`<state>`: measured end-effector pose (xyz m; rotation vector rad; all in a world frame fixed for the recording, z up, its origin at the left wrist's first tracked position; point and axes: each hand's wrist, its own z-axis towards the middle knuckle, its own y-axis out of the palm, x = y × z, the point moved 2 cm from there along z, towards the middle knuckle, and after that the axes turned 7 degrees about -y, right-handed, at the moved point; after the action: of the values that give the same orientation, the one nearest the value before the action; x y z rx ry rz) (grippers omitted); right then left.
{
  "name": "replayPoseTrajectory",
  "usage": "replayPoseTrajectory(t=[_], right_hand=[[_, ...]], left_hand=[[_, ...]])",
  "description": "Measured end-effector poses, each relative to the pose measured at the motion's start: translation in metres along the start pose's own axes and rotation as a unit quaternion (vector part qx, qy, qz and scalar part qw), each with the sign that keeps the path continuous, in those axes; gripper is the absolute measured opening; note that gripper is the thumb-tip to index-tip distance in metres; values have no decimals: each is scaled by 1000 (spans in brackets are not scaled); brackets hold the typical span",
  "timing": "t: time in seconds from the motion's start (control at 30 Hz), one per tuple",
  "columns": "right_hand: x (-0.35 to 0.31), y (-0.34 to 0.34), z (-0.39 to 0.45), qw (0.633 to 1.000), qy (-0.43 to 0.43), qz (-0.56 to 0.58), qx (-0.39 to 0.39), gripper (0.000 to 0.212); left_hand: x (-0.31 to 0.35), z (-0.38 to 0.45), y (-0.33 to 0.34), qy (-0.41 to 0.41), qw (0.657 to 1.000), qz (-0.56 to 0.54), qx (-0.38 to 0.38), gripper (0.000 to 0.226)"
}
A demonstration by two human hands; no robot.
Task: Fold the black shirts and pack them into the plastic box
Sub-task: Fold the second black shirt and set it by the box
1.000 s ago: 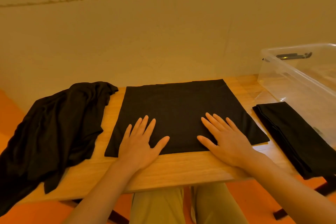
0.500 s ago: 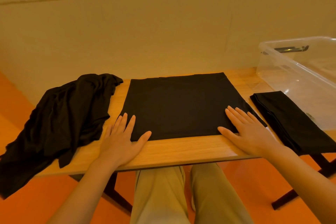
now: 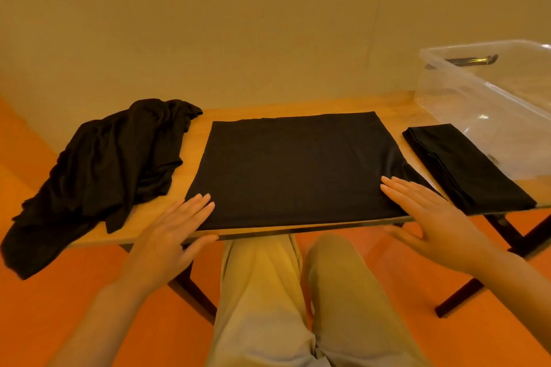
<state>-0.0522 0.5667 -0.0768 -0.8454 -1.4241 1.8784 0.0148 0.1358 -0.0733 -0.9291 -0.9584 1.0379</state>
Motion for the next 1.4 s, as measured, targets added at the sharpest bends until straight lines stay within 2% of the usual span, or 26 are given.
replayPoseTrajectory(t=[0.1,0.23,0.4,0.47,0.57,0.7,0.83,0.93,1.13,1.23,1.4], right_hand=[[5,-2,-8,1000,8,1,23,68],[9,-7,-16,998,-30,-14,49,63],[18,-18,-23,997,-16,53,62,54],[20,-24,-26,995,-5,60,75,50],[20,-33,-27,992,10,74,100,42],[18,-49,-23,989,20,101,108,36],[19,-65,-21,981,43,143,124,24],[18,-75,-19,973,61,176,133,23],[31,-84,-9,944,100,285,134,11],[36,-88,1,924,124,333,145,14],[47,-93,34,916,154,345,133,11]], left_hand=[[-5,-7,-7,7,999,-10,44,56],[-8,-13,-14,13,999,-13,40,49],[-7,-14,-22,1,996,-56,64,39],[-7,-14,-26,-10,994,-68,90,25],[-6,-13,-33,-56,986,-114,104,41],[-5,-8,-40,-141,958,-208,142,32],[-15,-1,-40,-163,940,-265,142,27],[-14,2,-45,-185,926,-296,142,20],[-13,14,-55,-204,911,-326,153,14],[-15,24,-58,-218,898,-349,156,13],[-15,53,-65,-229,900,-344,139,13]])
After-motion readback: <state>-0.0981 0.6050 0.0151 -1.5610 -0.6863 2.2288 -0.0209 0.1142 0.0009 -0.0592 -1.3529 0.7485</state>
